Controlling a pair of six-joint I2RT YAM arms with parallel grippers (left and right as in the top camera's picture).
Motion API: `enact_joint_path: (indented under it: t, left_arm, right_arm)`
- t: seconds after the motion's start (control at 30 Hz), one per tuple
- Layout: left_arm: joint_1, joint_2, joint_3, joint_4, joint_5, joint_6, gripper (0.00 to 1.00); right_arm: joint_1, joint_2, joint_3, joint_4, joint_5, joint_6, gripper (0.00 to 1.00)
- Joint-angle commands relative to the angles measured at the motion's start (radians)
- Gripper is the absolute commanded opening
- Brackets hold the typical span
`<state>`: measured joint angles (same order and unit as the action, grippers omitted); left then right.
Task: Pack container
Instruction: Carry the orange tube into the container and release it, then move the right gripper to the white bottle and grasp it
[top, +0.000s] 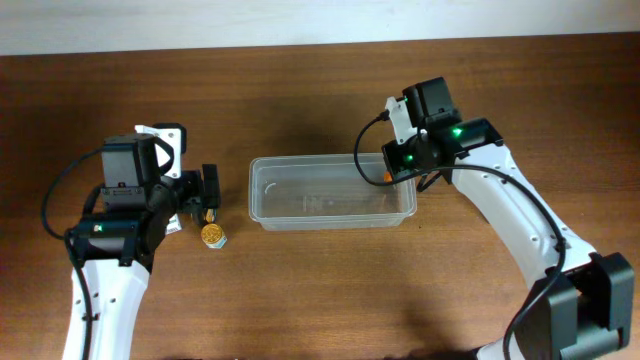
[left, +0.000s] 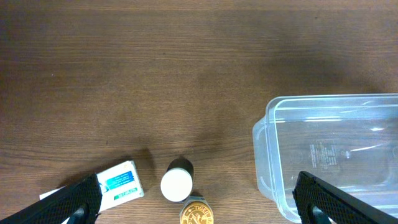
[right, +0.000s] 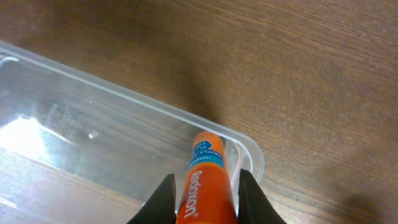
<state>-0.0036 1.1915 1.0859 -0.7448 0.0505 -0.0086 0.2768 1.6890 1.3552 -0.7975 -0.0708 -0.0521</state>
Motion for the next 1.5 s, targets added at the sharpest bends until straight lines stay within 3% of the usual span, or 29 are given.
enact_joint_path:
  t: [0.0, 0.17, 0.3, 0.4, 0.7, 0.83, 1.0, 1.17, 1.33, 1.47]
  left_arm:
    - [-0.003, 0.007, 0.018, 0.003, 0.013, -0.005, 0.99]
    - [-0.003, 0.007, 0.018, 0.003, 0.013, -0.005, 0.99]
    - [-0.003, 0.007, 0.018, 0.003, 0.013, -0.005, 0.99]
    - [-0.003, 0.007, 0.018, 0.003, 0.013, -0.005, 0.99]
    - [-0.003, 0.007, 0.018, 0.003, 0.014, -0.005, 0.99]
    - [-0.003, 0.007, 0.018, 0.003, 0.013, -0.005, 0.99]
    - [-0.003, 0.007, 0.018, 0.003, 0.013, -0.005, 0.99]
    - [-0.003, 0.007, 0.018, 0.003, 0.014, -0.005, 1.00]
    - [-0.003, 0.007, 0.018, 0.003, 0.013, -0.005, 0.99]
    - [-0.003, 0.007, 0.018, 0.003, 0.014, -0.005, 0.99]
  right_arm:
    - [0.005, 0.036, -0.010, 0.008, 0.023, 0.008, 0.22]
    - [0.005, 0.069, -0.011, 0.006, 0.023, 0.008, 0.23]
    - [0.005, 0.075, -0.011, 0.010, 0.023, 0.008, 0.34]
    - [0.005, 0.075, -0.011, 0.012, 0.023, 0.008, 0.49]
    - [0.003, 0.021, 0.087, -0.055, 0.031, 0.011, 0.77]
    - [-0.012, -0.040, 0.212, -0.135, 0.095, 0.101, 0.99]
    - [-0.101, -0.108, 0.329, -0.242, 0.111, 0.204, 0.99]
    - [-0.298, -0.125, 0.331, -0.392, 0.106, 0.359, 0.98]
    - [-0.476, -0.089, 0.288, -0.503, 0.098, 0.360, 0.98]
    - [-0.561, -0.069, 0.196, -0.488, 0.080, 0.360, 0.98]
